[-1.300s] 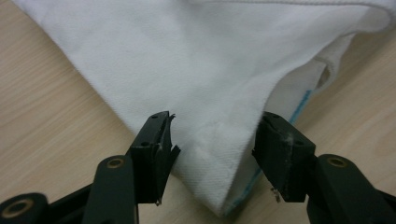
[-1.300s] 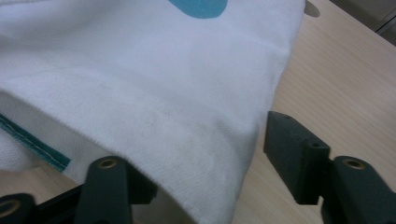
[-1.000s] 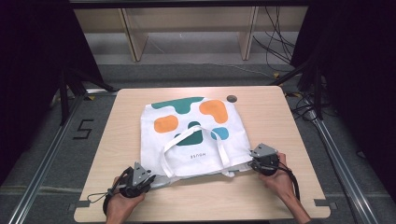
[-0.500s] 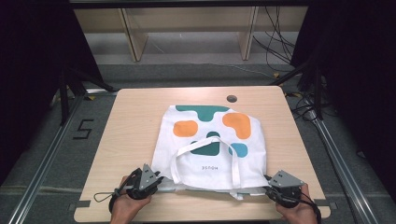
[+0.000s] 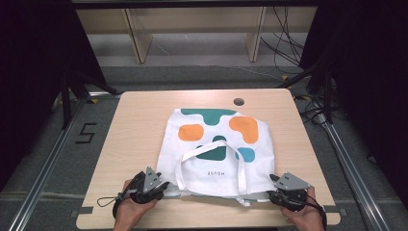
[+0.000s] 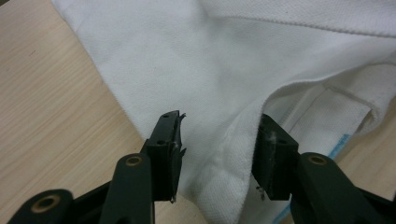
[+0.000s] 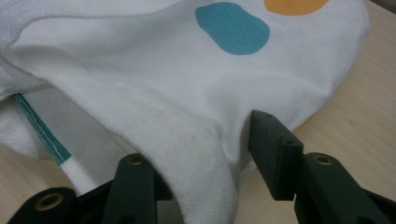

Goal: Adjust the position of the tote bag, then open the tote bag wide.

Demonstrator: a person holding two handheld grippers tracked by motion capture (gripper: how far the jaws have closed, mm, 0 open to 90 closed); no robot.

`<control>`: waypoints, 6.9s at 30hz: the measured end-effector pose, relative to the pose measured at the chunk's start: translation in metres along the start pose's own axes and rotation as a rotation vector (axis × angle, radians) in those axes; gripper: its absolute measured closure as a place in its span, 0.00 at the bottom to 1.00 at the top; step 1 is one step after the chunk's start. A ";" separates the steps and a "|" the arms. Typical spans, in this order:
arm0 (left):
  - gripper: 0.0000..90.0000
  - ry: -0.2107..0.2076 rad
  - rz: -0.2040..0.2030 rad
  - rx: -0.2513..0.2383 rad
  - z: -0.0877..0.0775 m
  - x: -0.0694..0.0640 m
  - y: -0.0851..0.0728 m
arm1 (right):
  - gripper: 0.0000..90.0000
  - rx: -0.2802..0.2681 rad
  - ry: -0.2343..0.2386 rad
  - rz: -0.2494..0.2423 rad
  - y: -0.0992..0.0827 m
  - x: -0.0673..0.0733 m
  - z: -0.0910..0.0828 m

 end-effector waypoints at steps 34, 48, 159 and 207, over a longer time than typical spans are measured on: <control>0.48 -0.056 0.092 -0.043 0.009 -0.004 0.016 | 0.48 0.002 -0.018 0.001 0.005 0.000 0.005; 0.73 -0.062 0.118 -0.028 0.010 -0.004 0.019 | 0.48 -0.002 -0.006 -0.046 0.010 0.009 0.009; 0.96 -0.016 -0.139 -0.326 -0.008 0.099 0.165 | 0.52 -0.326 0.004 0.134 0.220 -0.119 -0.090; 0.63 -0.336 -0.171 -0.317 -0.046 -0.038 0.124 | 0.99 -0.290 0.167 -0.125 0.179 -0.020 -0.077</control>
Point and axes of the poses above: each handheld gripper's, and its own axes: z roughly forward along the jaws, y roughly out of its top, x roughly to its left, the point moved 6 cm from there along z, roughly forward along the jaws, and after that the axes turned 2 degrees about x, right-handed, at the moved point
